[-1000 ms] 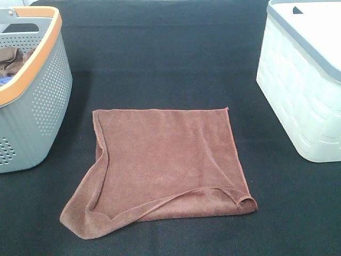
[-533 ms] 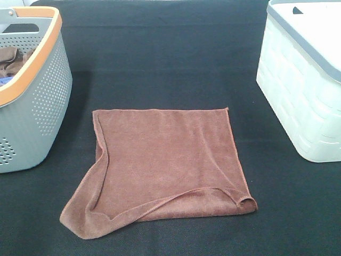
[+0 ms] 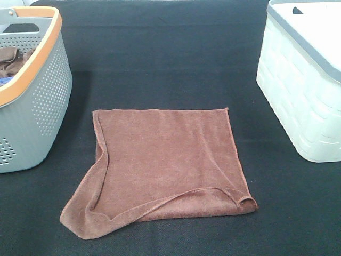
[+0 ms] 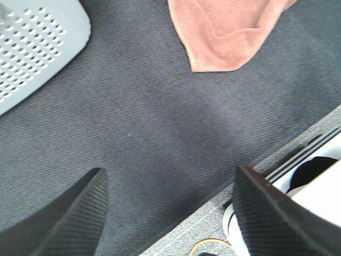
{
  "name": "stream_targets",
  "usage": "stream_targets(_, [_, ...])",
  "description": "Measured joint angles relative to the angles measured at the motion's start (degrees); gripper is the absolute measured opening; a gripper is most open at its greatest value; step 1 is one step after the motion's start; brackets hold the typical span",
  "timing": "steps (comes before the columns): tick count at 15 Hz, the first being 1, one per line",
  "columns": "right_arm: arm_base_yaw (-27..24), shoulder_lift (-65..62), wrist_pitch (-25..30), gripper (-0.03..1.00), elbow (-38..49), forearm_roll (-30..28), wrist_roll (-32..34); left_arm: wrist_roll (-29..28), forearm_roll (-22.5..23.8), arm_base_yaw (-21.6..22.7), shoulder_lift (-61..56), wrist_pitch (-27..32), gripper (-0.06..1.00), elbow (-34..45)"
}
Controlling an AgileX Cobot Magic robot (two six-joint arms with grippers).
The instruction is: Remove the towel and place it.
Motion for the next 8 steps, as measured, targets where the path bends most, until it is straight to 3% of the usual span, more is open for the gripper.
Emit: stream_targets(8, [0.0,0.0,0.0,0.85,0.0,0.0,0.0,0.06,-0.57,0.0,0.0,0.0,0.64,0.0])
